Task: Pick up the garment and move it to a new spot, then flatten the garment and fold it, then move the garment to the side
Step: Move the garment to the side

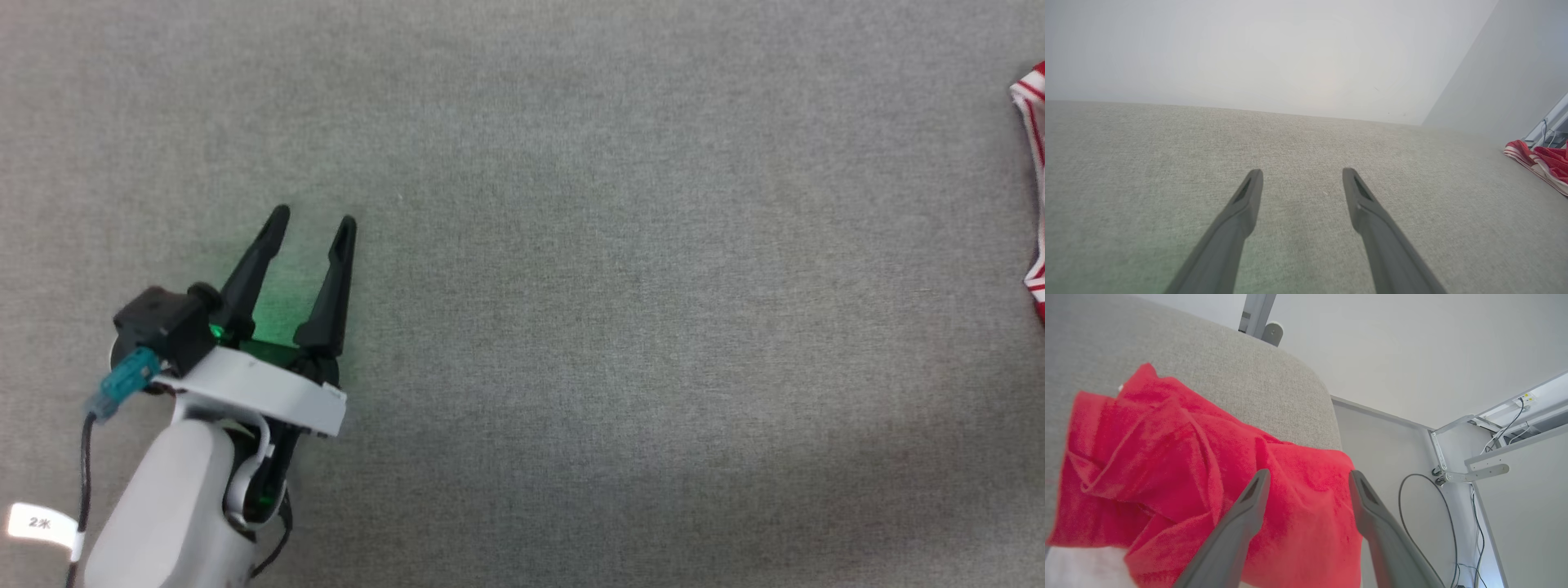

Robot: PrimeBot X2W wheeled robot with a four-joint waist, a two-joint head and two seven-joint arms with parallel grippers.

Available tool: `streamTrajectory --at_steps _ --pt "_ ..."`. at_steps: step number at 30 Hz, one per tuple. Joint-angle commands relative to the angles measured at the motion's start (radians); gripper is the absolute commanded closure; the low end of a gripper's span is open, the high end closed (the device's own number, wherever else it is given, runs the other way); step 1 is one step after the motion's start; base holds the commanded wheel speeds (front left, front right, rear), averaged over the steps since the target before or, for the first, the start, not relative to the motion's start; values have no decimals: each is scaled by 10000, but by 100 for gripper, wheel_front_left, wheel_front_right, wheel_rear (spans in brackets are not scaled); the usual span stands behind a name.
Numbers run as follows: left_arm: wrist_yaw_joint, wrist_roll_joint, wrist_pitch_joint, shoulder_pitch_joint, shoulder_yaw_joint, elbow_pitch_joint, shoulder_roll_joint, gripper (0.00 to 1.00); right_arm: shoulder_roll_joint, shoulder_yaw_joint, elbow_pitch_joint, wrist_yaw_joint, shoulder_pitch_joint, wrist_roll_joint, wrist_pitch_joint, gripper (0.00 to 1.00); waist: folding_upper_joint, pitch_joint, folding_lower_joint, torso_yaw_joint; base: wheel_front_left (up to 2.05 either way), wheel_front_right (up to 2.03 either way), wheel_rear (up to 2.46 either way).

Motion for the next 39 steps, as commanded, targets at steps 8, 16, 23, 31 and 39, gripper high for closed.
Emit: streamTrajectory --at_steps 8,16,23,31,39 --pt "-29 -60 11 679 377 -144 106 0 375 202 -58 -18 503 825 -941 0 -1 -996 0 98 0 0 0" --pt "-29 189 11 1807 1051 -399 -50 0 912 195 -313 -18 1687 1191 -1941 0 -1 -2231 0 293 0 0 0" --pt "-28 524 11 2947 1643 -675 15 0 1235 -1056 -1910 -18 3369 1012 -2025 0 -1 -3191 0 415 0 0 0" --pt "-23 399 11 4277 2181 -1267 -60 0 2103 -3224 -4155 -18 5913 -218 -2030 0 -1 -4122 0 630 0 0 0" --pt "-23 531 11 5175 2718 -1664 -96 0 3294 -4668 -6240 -18 7963 -1380 -2032 0 -1 -4459 0 777 0 0 0"
